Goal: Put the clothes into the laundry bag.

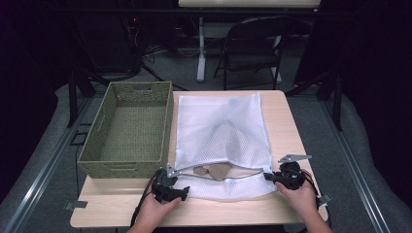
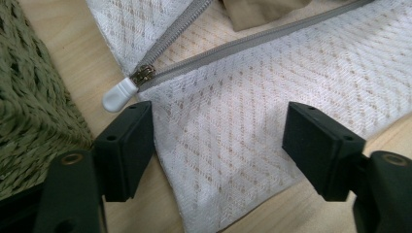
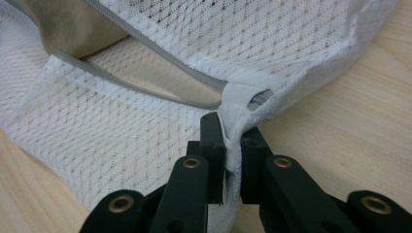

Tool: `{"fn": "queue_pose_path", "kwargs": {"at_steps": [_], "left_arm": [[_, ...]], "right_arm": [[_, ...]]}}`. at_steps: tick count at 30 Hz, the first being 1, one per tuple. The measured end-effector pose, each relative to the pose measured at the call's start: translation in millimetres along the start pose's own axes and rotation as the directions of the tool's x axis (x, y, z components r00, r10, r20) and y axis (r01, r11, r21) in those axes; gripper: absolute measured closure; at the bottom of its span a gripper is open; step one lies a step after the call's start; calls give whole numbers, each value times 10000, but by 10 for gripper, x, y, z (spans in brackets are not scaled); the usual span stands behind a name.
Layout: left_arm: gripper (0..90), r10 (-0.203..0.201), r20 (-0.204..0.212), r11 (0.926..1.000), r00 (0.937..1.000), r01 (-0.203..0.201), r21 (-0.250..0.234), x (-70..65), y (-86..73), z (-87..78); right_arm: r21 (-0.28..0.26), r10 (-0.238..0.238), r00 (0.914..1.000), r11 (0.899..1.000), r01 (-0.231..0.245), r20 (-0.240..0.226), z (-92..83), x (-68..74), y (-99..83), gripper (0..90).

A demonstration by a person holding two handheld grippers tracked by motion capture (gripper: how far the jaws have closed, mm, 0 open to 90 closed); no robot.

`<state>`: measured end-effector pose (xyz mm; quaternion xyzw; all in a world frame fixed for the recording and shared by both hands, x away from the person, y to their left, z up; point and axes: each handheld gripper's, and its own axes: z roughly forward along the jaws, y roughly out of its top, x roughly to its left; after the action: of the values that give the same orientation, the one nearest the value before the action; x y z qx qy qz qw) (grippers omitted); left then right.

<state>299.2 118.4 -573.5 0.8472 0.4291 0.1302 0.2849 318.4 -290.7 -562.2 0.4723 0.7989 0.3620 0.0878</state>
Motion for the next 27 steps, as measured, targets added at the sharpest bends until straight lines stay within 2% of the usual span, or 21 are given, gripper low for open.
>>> {"fn": "queue_pose_path", "kwargs": {"at_steps": [14,22,27], "left_arm": [[632,304,275,9995,9992,-301,-127,-38,52,0],[770,378,530,9993,9979,-377,-35,-50,91,14],[821,324,644,9995,9974,-321,-57,-44,104,27]], "right_arm": [[25,-112,9999,9999,112,-37,-4,31,-15,825],[7,-214,9997,9998,213,88,-41,58,-47,791],[-77,-286,9992,9996,288,271,-73,69,-75,760]]}}
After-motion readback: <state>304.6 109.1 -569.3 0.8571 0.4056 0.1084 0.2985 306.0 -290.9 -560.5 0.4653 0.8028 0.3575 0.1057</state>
